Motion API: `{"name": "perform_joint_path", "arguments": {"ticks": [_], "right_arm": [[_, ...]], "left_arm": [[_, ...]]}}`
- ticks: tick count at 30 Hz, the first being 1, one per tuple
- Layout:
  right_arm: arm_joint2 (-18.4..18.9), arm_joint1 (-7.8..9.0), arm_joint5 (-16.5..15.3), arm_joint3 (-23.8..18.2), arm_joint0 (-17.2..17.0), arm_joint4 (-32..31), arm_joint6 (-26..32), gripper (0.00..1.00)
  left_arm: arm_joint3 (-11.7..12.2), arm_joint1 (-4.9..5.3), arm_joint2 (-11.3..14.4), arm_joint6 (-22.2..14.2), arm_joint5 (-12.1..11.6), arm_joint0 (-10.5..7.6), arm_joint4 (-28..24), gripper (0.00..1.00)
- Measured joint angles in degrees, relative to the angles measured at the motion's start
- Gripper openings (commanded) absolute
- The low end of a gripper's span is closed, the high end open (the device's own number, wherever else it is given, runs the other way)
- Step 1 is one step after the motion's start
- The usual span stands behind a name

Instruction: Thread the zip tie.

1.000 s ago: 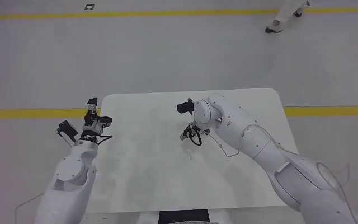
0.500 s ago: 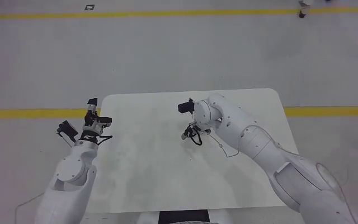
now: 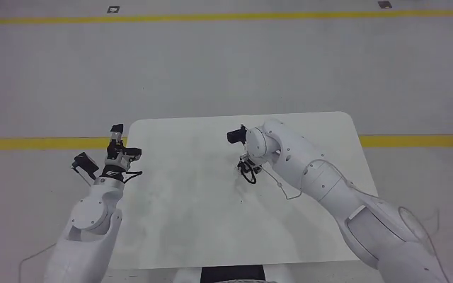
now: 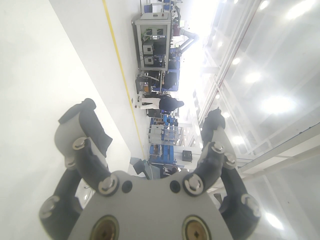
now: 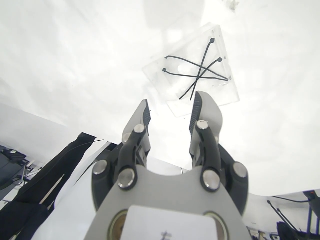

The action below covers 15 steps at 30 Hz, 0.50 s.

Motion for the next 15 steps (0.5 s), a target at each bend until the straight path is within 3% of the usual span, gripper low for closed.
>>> {"name": "perform_joint_path", "arguments": {"ticks": [15], "right_arm": [[-1.10,-1.56,0.05,3.76,-1.15,-2.93,-4.61,0.25]], "left_arm": [[0.00,0.00,0.00,0.00,0.00,0.00,0.00,1.00]]}}
